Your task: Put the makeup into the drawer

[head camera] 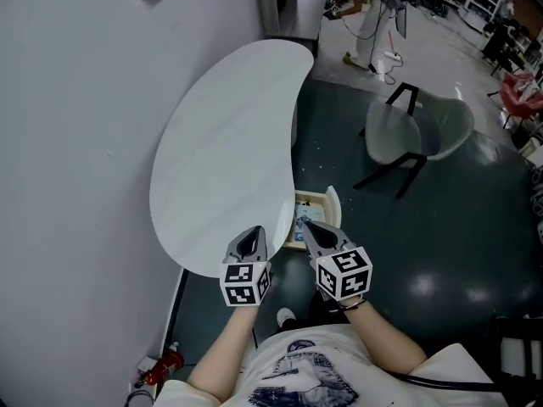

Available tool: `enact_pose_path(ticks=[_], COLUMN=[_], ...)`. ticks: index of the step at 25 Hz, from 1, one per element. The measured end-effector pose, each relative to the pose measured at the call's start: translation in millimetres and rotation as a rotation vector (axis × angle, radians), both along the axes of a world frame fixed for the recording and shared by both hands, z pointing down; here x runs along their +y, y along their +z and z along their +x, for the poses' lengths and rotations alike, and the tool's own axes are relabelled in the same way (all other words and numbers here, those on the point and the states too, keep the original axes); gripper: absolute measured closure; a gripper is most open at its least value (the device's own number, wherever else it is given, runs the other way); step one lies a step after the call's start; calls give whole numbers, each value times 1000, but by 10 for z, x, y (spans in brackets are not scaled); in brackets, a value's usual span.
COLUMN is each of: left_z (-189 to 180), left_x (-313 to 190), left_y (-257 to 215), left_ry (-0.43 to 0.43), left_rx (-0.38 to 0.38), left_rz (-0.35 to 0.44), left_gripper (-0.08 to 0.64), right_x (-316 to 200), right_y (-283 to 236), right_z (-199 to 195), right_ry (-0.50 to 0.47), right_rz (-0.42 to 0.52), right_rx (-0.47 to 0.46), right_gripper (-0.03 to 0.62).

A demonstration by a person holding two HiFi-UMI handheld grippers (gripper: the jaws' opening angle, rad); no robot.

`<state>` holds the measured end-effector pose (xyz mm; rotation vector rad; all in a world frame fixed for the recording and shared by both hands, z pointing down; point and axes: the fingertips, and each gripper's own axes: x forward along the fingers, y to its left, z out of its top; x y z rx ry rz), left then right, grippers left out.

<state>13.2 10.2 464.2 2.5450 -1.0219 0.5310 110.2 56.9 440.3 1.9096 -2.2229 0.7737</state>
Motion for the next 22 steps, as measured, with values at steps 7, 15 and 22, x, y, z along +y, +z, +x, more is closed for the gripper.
enact_pose_path(ticks=[7, 15, 22], left_z=[-533, -980, -1219], left_x=[52, 240, 437], left_y=[-486, -951, -1261], left_ry=[-48, -71, -77], left_rx=[43, 75, 96], left_rz=[93, 195, 262], left_gripper=[523, 523, 523], right_x=[26, 124, 275], right_y=[-404, -673, -962], right_z=[-487, -892, -1126], right_ry=[-47, -75, -81], right_rz=[74, 126, 172], right_rx=[17, 44, 33], right_gripper=[572, 572, 574])
